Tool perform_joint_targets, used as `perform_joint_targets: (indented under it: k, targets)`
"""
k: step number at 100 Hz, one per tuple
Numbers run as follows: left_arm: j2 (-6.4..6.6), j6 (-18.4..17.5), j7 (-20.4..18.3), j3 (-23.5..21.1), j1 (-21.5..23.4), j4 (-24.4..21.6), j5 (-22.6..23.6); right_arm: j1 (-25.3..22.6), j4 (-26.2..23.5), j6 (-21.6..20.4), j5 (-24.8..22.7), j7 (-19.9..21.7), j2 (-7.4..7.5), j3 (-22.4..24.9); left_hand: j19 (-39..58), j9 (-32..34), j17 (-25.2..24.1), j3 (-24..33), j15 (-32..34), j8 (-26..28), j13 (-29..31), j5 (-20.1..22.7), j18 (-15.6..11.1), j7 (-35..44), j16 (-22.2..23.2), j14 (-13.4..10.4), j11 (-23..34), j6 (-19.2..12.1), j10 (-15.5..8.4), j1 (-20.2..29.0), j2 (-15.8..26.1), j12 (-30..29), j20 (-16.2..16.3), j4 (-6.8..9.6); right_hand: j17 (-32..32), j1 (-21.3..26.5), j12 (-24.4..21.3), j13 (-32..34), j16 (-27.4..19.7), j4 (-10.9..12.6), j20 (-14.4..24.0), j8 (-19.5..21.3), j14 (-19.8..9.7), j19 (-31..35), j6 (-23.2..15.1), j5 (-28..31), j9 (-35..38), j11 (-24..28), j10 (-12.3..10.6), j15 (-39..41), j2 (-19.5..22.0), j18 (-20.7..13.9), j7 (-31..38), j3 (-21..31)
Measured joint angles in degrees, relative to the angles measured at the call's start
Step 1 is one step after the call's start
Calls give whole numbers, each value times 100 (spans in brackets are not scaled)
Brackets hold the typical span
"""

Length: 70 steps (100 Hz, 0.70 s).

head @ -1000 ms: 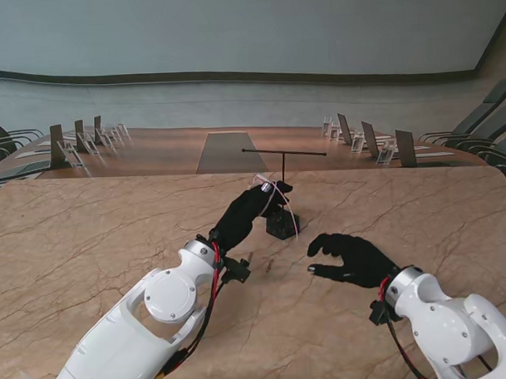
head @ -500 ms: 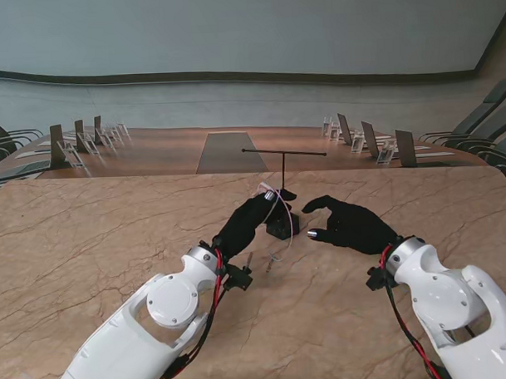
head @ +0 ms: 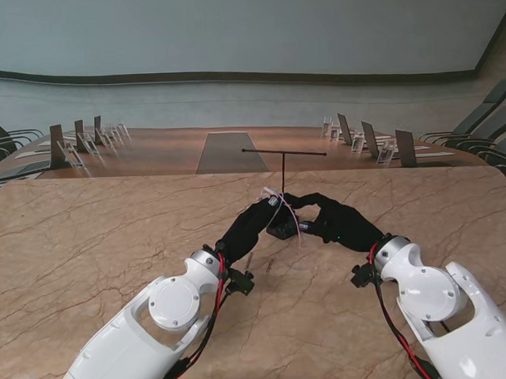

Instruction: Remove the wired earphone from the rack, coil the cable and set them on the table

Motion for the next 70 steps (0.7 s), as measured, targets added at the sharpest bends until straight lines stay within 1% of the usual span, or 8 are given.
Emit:
perform_joint_targets:
  k: [19,30,36,45,47,52,61,70]
  targets:
    - [-5,8,10,10,-4,14,-25,33,89,29,173,25,-10,-89,-32,0,0,0,0,15,0,-6,-35,-6,-7,-37,-3,-29,0,0,0,-53,-5,0,117,68,66,110,81,0,77,-21,19,212,-95,0,71,159,62,206,0,70,-1,1]
    - [-8,17,11,15,-8,24,-55,108,207,39,494,61,-11,-204,-92,-2,0,0,-42,15,-2,-8,-61,-10,-15,-45,-7,-37,2,-1,0,-54,-6,0,170,224,73,167,122,-1,150,-127,69,319,-136,0,136,250,118,320,5,157,-1,-16]
    - [-8,25,10,16,-9,29,-66,150,259,38,555,90,-13,-259,-125,-52,-17,0,-51,15,-62,-9,-69,-11,-18,-54,-9,-44,143,-1,0,-54,-7,0,294,320,79,295,141,-1,205,-166,95,406,-154,-20,257,320,137,392,26,230,-20,-21]
    - [-7,47,9,16,-9,38,-71,206,320,11,556,93,-19,-327,-153,-90,-17,0,-51,15,-62,-12,-77,-13,-19,-55,-10,-45,207,-1,0,-54,-14,0,513,479,137,513,182,-1,273,-177,109,547,-162,-56,432,453,140,532,6,333,-28,-13]
    - [-7,51,9,16,-9,38,-72,220,341,-13,563,72,-23,-347,-154,-91,-17,0,-51,15,-62,-12,-78,-14,-19,-55,-10,-49,207,-1,0,-54,-14,0,545,479,140,547,202,-1,286,-186,126,565,-162,-20,438,479,141,541,-92,363,-14,-14]
    - [-7,54,9,15,-9,38,-73,254,405,-96,619,-23,-36,-400,-155,-96,-17,0,-51,16,-62,-71,-88,-27,-20,-56,-10,-110,208,-1,0,-54,-15,0,645,479,157,630,212,-1,335,-186,126,631,-158,90,438,548,143,613,-129,398,-12,-14]
    - [-7,54,11,9,-9,38,-74,298,474,-133,784,-58,-56,-469,-157,-99,-17,0,-51,16,-62,-79,-101,-76,-20,-62,-11,-153,205,-1,0,-56,-17,0,710,480,207,694,220,-1,363,-192,135,677,-154,96,502,610,143,675,-125,438,-12,-14]
    - [-8,45,24,9,-13,44,-92,357,531,-124,925,-41,-62,-556,-158,-148,-17,0,-51,16,-62,-107,-106,-81,-21,-63,-12,-169,213,-1,0,-57,-20,0,766,615,210,736,232,-1,411,-245,135,720,-154,21,502,674,147,742,-125,450,-12,-24]
